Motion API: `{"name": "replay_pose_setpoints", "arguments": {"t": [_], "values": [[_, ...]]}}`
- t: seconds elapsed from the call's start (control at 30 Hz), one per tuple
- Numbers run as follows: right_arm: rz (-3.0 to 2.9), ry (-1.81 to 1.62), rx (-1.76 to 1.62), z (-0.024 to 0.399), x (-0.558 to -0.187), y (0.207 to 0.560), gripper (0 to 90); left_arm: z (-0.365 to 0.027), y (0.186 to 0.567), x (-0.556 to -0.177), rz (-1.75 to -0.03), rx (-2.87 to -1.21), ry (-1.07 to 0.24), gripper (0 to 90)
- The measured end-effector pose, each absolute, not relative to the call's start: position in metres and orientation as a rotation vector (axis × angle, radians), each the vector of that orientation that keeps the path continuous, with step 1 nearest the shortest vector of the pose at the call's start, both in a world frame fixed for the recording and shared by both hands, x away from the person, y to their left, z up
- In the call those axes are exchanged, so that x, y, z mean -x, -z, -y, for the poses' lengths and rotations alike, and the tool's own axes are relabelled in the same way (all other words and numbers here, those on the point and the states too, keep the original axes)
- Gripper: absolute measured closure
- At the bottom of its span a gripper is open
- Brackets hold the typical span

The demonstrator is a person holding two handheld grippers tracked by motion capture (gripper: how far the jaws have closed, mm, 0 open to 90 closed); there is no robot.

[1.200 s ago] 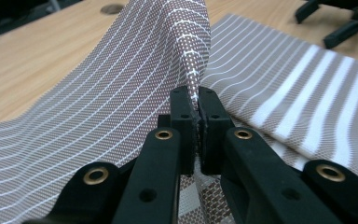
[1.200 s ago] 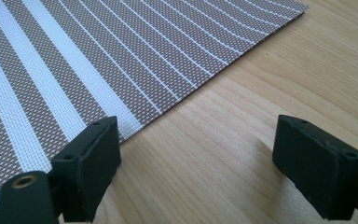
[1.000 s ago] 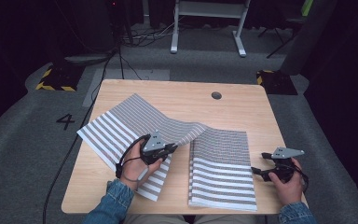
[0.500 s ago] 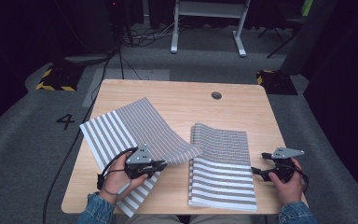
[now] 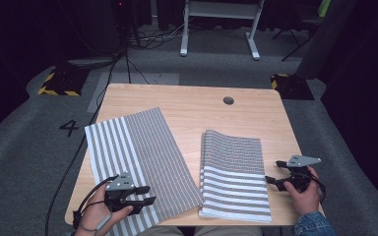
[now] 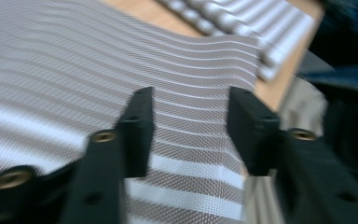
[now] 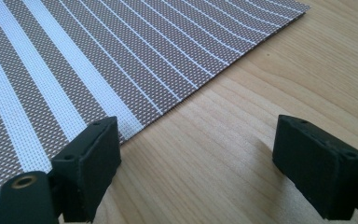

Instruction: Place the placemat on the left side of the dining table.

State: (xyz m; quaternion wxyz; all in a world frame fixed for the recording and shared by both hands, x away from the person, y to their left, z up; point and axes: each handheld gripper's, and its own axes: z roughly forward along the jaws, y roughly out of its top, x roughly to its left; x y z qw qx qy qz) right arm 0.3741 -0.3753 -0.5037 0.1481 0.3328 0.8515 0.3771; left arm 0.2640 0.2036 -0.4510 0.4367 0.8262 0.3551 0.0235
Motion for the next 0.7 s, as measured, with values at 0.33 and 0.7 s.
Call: {"name": "replay_pose_setpoints", "arguments": {"t": [0.33, 0.7], "values": [[-2.45, -1.085, -0.957, 0.375, -0.374, 0.504, 15.3, -0.229, 0.474, -0.247, -1.361, -2.06, -0.384, 31.7], [-2.449, -1.087, -0.956, 0.375, -0.374, 0.504, 15.2, -0.232, 0.49, -0.236, -1.531, -2.072, -0.454, 24.8]]}}
